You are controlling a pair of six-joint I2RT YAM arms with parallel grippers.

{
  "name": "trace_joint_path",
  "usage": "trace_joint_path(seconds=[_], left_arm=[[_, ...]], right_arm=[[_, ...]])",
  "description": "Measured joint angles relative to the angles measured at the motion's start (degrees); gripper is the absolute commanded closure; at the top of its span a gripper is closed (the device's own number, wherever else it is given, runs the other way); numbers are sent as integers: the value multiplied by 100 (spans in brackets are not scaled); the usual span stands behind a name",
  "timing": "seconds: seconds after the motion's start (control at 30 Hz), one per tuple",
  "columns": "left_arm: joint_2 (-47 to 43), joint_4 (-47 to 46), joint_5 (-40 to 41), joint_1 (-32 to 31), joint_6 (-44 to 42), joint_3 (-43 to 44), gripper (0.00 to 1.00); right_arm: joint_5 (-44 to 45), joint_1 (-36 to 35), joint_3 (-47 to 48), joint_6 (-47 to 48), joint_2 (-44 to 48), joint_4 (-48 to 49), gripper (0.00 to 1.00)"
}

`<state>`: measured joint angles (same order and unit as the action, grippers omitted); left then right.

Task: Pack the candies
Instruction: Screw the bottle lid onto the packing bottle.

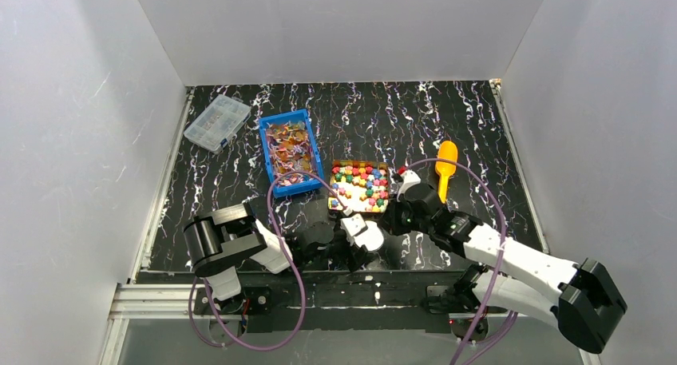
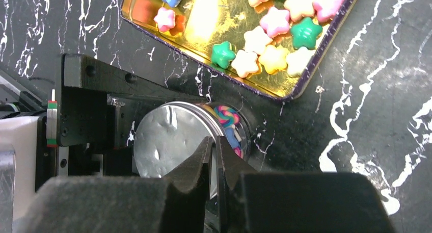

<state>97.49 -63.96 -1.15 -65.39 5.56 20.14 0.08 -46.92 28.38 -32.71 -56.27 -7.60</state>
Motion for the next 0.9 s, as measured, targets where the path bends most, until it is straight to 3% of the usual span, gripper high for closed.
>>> trace_joint_path(seconds=[0.17,0.43,0.6,0.73,0.9], left_arm=[[-24,81,-7,-4,2,24,72],[-107,219,83,-4,15,28,72],[-127,374,367,31,195,116,72],[-129,413,442,35,245,138,72],[-181,505,503,42,262,142,58]], right_arm=[[507,-352,-170,-350,498,-306,89],[1552,-1471,-203,-1008,822,-940,90],[946,-2179,-201,-1462,544,-1088,88],[883,-2286,-50,-1563,487,-1543,82],[1141,-2291,404,-1558,581,-1967,74]])
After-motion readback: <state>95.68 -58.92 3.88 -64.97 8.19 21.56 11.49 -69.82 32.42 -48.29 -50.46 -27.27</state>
